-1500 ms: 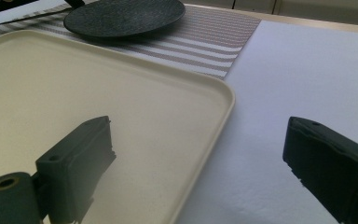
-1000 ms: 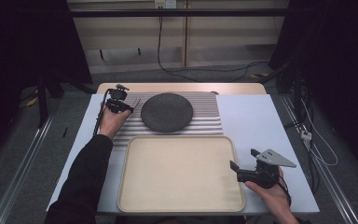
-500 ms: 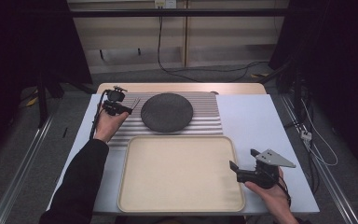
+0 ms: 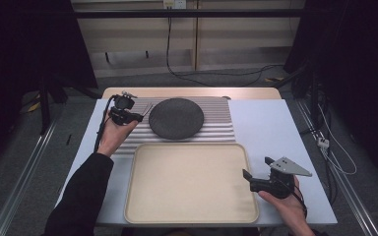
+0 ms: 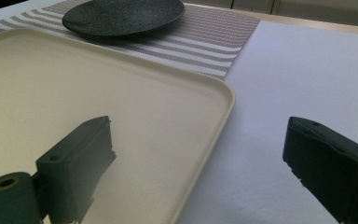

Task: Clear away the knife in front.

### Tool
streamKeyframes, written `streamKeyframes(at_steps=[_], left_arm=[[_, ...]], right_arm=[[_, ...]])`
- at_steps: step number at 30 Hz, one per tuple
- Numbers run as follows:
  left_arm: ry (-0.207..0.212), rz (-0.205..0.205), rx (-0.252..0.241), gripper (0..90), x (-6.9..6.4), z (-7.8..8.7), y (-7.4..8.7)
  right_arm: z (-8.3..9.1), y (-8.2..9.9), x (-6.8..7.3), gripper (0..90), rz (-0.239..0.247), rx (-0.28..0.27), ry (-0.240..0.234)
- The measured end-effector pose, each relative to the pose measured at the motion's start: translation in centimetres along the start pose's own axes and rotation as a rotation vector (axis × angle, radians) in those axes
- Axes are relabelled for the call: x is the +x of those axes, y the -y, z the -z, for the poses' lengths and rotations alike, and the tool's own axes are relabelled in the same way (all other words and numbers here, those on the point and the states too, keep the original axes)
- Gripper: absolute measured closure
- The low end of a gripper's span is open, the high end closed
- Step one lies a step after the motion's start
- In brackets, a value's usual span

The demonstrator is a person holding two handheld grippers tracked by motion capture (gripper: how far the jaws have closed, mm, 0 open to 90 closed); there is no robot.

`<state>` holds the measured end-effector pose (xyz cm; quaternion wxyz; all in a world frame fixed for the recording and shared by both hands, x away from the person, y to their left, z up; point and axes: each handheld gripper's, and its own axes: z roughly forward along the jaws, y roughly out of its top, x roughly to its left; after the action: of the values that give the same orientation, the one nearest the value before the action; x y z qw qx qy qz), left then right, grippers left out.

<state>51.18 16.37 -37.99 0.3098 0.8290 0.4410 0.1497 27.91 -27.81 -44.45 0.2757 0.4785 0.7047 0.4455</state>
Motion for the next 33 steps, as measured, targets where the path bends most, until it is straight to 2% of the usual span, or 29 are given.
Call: streamKeyframes(at_steps=[3,7,18,20,33], left_arm=[[0.007,-0.011,-0.004,79.9,-0.6,0.6,0.1],[0.015,-0.046,0.003,79.9,-1.4,1.1,0.3],[0.038,-0.079,0.001,79.9,-3.2,2.3,1.1],[0.062,-0.090,0.000,79.9,-3.4,2.5,1.3],[0.085,-0.125,0.008,79.9,-5.5,3.3,3.0]], right_arm=[[0.0,0.0,0.0,8.2,-0.001,0.000,-0.002],[0.0,0.0,0.0,8.2,0.001,0.001,-0.002],[-0.1,0.0,0.1,8.2,0.000,0.003,-0.005],[-0.1,0.0,0.1,8.2,0.003,0.002,-0.006],[-0.2,0.0,0.1,8.2,0.004,0.004,-0.009]])
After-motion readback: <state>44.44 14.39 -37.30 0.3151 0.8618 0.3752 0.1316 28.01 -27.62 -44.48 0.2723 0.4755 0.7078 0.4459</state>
